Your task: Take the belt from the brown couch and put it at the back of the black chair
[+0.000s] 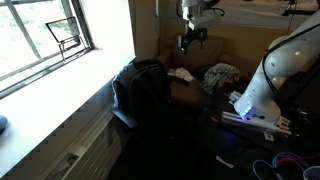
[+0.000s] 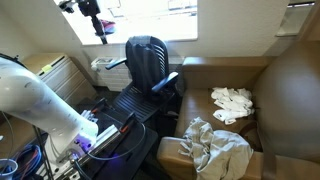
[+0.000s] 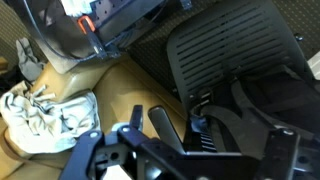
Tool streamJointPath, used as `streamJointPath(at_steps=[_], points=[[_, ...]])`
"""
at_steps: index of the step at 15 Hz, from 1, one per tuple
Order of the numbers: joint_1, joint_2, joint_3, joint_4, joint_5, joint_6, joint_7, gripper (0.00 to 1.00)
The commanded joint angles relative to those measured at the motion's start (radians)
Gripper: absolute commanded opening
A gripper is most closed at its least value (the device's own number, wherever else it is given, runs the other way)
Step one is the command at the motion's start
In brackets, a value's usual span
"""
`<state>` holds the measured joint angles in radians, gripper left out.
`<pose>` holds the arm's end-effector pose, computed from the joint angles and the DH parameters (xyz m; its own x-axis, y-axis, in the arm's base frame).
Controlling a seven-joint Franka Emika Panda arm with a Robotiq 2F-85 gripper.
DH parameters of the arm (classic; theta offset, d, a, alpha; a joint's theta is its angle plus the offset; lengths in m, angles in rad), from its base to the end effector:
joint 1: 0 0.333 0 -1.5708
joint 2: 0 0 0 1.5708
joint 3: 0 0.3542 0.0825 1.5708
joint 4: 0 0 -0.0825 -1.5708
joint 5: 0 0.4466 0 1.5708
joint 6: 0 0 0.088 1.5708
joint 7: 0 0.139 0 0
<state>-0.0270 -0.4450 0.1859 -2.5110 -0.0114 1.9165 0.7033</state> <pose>0.4162 0.0630 0.3951 0.8410 -0.5377 -0.0606 -0.5223 -0.8359 0.1688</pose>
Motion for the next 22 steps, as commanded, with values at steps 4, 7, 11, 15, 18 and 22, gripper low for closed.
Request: streamJointPath(at_steps=[4, 7, 11, 15, 18, 22], points=[[-0.024, 0.028, -0.091, -0.14, 0.043, 0.044, -0.005, 1.0], [-0.075, 0.064, -0.113, -0.128, 0.041, 0.07, 0.106, 1.0], [-0.215, 0.077, -0.227, -0.239, -0.071, 0.208, 0.151, 1.0], [-0.379, 0.178, -0.365, -0.283, -0.184, 0.305, 0.187, 1.0], [-0.34, 0.148, -0.354, -0.253, -0.159, 0.252, 0.153, 1.0], [-0.389, 0.203, -0.365, -0.206, -0.212, 0.327, 0.335, 1.0]])
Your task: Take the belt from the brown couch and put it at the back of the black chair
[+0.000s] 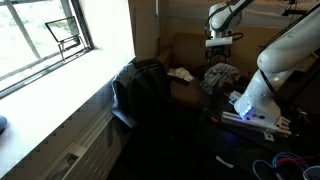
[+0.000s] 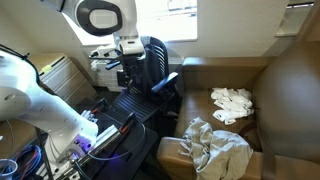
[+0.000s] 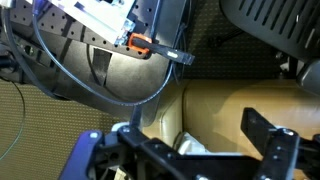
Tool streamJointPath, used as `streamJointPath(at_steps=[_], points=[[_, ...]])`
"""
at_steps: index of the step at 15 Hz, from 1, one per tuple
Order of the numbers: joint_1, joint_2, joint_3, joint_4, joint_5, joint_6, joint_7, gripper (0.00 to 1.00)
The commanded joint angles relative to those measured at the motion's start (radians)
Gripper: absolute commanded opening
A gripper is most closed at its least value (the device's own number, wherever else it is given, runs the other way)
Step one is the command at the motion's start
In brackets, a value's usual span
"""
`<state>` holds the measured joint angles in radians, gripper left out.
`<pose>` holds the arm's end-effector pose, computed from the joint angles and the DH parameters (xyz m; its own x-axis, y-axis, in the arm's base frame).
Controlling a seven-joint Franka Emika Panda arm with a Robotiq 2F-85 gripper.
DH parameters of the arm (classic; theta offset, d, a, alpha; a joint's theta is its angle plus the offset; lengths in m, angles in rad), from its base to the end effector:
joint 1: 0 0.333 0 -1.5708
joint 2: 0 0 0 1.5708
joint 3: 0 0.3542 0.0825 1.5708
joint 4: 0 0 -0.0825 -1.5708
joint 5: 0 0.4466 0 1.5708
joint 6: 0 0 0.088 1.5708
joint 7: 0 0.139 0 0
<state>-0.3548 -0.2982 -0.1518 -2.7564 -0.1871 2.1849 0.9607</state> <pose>0.3197 -0.1835 0.2431 0.2289 -0.9686 -0.0972 -0.9316 -0.2469 0.2668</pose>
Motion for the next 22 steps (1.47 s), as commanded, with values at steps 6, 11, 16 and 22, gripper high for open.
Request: streamJointPath(at_steps=[6, 11, 16, 22], points=[[-0.276, 0.149, -0.268, 0.104, -0.167, 0.234, 0.087, 1.0], [-0.315, 0.173, -0.302, 0.132, -0.156, 0.218, 0.075, 1.0], [-0.287, 0.265, -0.278, 0.244, -0.028, 0.261, 0.344, 1.0], [-0.301, 0.507, -0.362, 0.585, 0.255, 0.278, 0.376, 1.0]])
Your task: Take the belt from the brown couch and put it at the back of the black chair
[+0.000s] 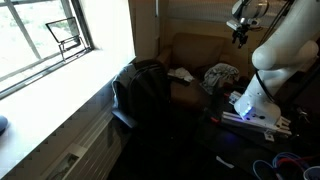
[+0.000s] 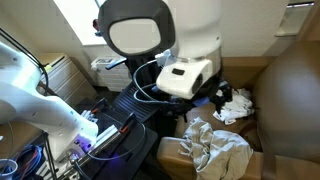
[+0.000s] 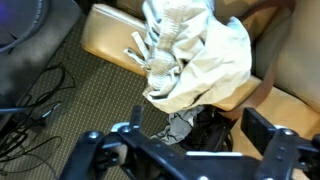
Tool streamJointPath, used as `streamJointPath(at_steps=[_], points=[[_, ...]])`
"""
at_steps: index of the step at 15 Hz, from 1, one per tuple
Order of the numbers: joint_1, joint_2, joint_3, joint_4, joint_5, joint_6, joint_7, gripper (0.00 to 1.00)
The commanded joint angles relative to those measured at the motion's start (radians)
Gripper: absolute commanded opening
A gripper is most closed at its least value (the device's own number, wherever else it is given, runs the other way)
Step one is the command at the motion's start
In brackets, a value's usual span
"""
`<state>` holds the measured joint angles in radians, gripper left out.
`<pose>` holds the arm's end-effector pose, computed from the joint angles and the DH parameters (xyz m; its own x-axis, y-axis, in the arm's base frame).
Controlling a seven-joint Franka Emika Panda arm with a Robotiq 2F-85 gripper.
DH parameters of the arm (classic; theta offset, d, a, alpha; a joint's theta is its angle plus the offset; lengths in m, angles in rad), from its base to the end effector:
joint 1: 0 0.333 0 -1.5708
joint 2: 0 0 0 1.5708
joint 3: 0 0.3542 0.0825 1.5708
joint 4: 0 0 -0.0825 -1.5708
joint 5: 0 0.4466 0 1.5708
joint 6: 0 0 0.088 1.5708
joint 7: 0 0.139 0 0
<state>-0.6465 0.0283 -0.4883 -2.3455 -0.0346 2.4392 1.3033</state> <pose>0.2350 -0.5073 0.2896 -0.7453 -0.6646 0.0540 -0.6668 0.7432 -0.0557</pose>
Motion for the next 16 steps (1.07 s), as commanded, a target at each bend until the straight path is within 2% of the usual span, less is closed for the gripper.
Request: streamJointPath(at_steps=[1, 2, 5, 7, 8, 9, 10, 11, 16], points=[[0.001, 0.208, -0.037, 0.196, 0.071, 0.016, 0.11, 1.0], [0.012, 0.092, -0.043, 0.108, 0.058, 0.003, 0.031, 1.0], [0.019, 0.196, -0.054, 0.183, 0.062, 0.005, 0.095, 1.0], [0.019, 0.241, -0.038, 0.21, 0.091, 0.027, 0.056, 1.0], [0.001, 0.308, -0.012, 0.274, 0.132, 0.006, -0.025, 1.0], [-0.005, 0.385, -0.003, 0.339, 0.168, 0.013, -0.027, 1.0], [-0.002, 0.445, -0.006, 0.397, 0.18, 0.005, -0.001, 1.0], [0.0, 0.491, -0.007, 0.432, 0.165, 0.032, 0.157, 1.0], [0.0, 0.797, 0.004, 0.728, 0.295, 0.016, 0.44, 1.0]])
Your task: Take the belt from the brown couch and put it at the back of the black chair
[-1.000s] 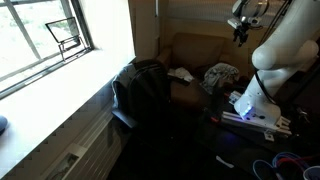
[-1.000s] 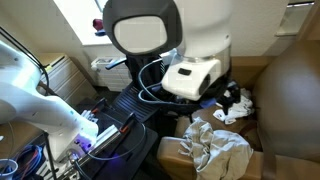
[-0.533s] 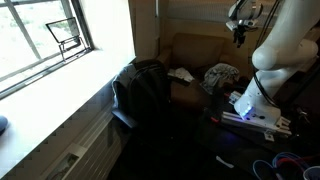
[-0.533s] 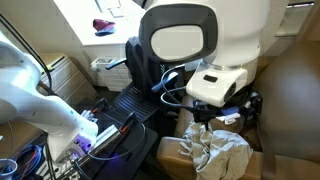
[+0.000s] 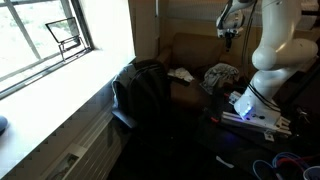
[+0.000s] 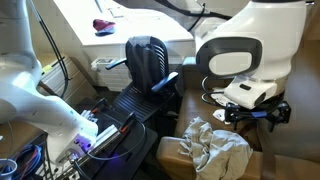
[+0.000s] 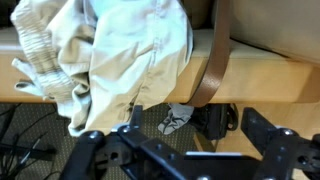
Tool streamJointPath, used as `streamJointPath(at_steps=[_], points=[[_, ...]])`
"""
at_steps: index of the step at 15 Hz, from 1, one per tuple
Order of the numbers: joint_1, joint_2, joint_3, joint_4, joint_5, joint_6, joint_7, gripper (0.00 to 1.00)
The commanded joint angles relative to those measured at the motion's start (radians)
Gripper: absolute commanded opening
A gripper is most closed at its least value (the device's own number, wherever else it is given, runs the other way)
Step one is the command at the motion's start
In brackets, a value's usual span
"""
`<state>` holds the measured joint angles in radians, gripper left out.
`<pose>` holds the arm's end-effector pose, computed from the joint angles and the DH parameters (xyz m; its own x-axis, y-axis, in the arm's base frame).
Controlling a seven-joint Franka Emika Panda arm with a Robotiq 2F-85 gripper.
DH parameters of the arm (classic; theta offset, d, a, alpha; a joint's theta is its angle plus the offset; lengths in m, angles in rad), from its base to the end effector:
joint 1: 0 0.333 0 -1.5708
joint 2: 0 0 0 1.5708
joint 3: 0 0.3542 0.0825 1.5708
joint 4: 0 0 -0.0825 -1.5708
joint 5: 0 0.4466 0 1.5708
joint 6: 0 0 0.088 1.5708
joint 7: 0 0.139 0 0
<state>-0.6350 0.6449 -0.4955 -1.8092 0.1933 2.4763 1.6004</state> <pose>0.3317 -0.6491 0.1859 -0.9267 -0.3438 0.1519 -0.3623 0.9247 -0.1172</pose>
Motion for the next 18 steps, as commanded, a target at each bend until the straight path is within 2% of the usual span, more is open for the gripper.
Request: streamJointPath(at_steps=[1, 3, 4, 5, 6, 8, 9, 10, 12, 13, 15, 16, 18], points=[[0.006, 0.242, 0.0, 0.25, 0.065, -0.049, 0.232, 1.0], [0.025, 0.334, -0.016, 0.366, 0.018, -0.205, 0.357, 1.0], [0.009, 0.345, 0.008, 0.39, 0.012, -0.279, 0.357, 1.0], [0.016, 0.288, 0.013, 0.288, 0.017, -0.157, 0.322, 1.0], [0.018, 0.322, 0.016, 0.33, 0.014, -0.21, 0.345, 1.0], [0.017, 0.346, 0.017, 0.365, 0.012, -0.241, 0.358, 1.0], [0.04, 0.341, -0.001, 0.327, -0.005, -0.177, 0.366, 1.0], [0.051, 0.367, -0.006, 0.337, -0.013, -0.133, 0.386, 1.0], [0.037, 0.484, 0.011, 0.477, -0.071, -0.177, 0.346, 1.0], [0.036, 0.568, 0.007, 0.568, -0.093, -0.217, 0.387, 1.0], [0.05, 0.662, -0.028, 0.647, -0.141, -0.255, 0.461, 1.0], [0.049, 0.726, -0.055, 0.705, -0.149, -0.27, 0.55, 1.0], [0.01, 0.814, -0.073, 0.803, -0.127, -0.266, 0.669, 1.0]])
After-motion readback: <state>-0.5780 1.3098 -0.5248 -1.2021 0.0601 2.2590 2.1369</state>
